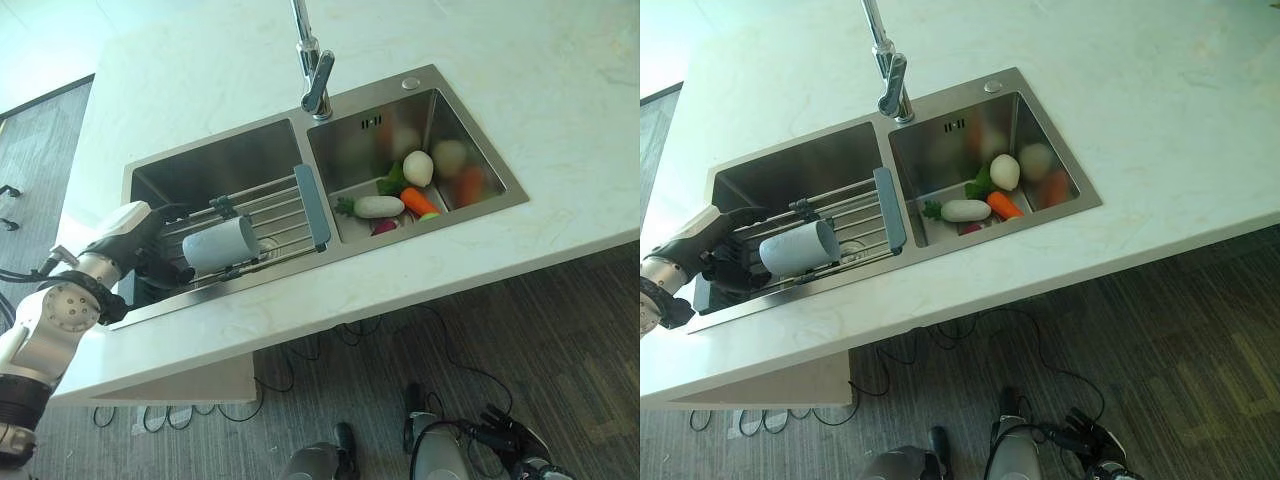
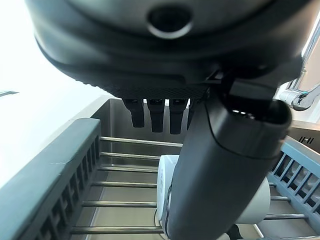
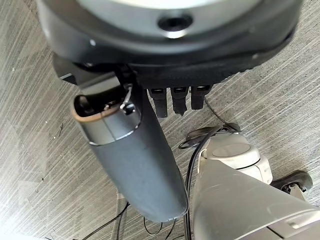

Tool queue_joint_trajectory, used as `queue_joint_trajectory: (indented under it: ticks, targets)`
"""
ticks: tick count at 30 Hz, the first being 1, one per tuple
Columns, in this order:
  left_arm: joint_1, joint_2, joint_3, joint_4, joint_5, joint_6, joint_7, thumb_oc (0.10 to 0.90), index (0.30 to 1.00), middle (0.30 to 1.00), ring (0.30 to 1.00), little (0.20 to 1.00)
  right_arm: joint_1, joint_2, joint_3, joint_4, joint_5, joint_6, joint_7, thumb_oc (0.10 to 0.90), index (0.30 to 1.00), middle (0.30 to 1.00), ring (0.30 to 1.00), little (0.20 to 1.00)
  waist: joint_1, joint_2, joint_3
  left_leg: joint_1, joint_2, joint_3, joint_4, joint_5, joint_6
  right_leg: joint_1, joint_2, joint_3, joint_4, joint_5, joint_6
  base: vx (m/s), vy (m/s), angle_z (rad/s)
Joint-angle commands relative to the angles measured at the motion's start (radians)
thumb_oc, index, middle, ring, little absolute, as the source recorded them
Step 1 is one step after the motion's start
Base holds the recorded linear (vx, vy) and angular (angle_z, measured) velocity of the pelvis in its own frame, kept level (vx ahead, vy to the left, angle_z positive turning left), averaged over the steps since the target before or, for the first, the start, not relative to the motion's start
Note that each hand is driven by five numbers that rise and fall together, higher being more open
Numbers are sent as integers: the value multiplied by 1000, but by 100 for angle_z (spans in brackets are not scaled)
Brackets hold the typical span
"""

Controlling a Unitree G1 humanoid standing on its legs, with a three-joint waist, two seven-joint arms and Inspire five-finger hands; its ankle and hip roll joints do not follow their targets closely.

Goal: Place the dishes in the dishwasher.

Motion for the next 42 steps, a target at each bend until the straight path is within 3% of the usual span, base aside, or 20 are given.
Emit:
queue_joint_trajectory:
  ticks: [1,6,7,11,27,40,41,42]
  targets:
    - [-75,34,93,27,12,-12,79,800,900,900,900,900,9,-25,-2,-30,3,-45,19,800,900,900,900,900,-18,-17,-32,-88,24,-101,66,-81,-35,76,-83,31,18,-165,168,0,0,0]
    - [-90,8,87,19,-110,-4,-45,800,900,900,900,900,5,-28,-8,-29,6,-36,20,800,900,900,900,900,-20,-18,-21,-92,22,-100,66,-80,-33,69,-84,32,18,-162,169,1,-5,-6]
    - [-96,0,80,15,-137,-4,-116,800,900,900,900,900,1,-28,-9,-30,-2,-36,20,800,900,900,900,900,-22,-17,-19,-94,21,-99,66,-79,-33,65,-83,34,18,-160,169,0,0,0]
    - [-118,2,54,6,-163,12,-164,800,900,900,900,900,-7,-35,-7,-25,-5,-38,25,800,900,900,900,900,-27,-15,-12,-96,22,-97,66,-78,-33,60,-82,37,18,-157,168,0,0,0]
    - [-181,27,8,79,-116,40,-190,800,900,900,900,900,-18,-62,-8,-45,8,-56,54,800,900,900,900,900,-44,-13,24,-121,14,-94,66,-70,-34,26,-80,54,18,-145,167,-2,4,-1]
    - [-245,21,-31,161,-119,46,-182,800,900,900,900,900,-45,-76,13,-94,14,-52,56,800,900,900,900,900,-56,-30,84,-178,9,-96,66,-58,-33,-35,-80,71,18,-125,168,-28,7,-5]
    - [-253,20,-40,168,-107,43,-195,515,472,472,472,472,-49,-77,15,-101,18,-50,57,800,900,900,900,900,-57,-34,90,-183,10,-96,66,-58,-32,-41,-80,71,18,-123,168,0,0,0]
    - [-266,20,-55,173,-104,41,-220,400,300,300,300,300,-51,-78,16,-104,19,-49,59,800,900,900,900,900,-59,-37,93,-186,11,-96,66,-57,-32,-45,-79,71,18,-121,168,-38,-17,1]
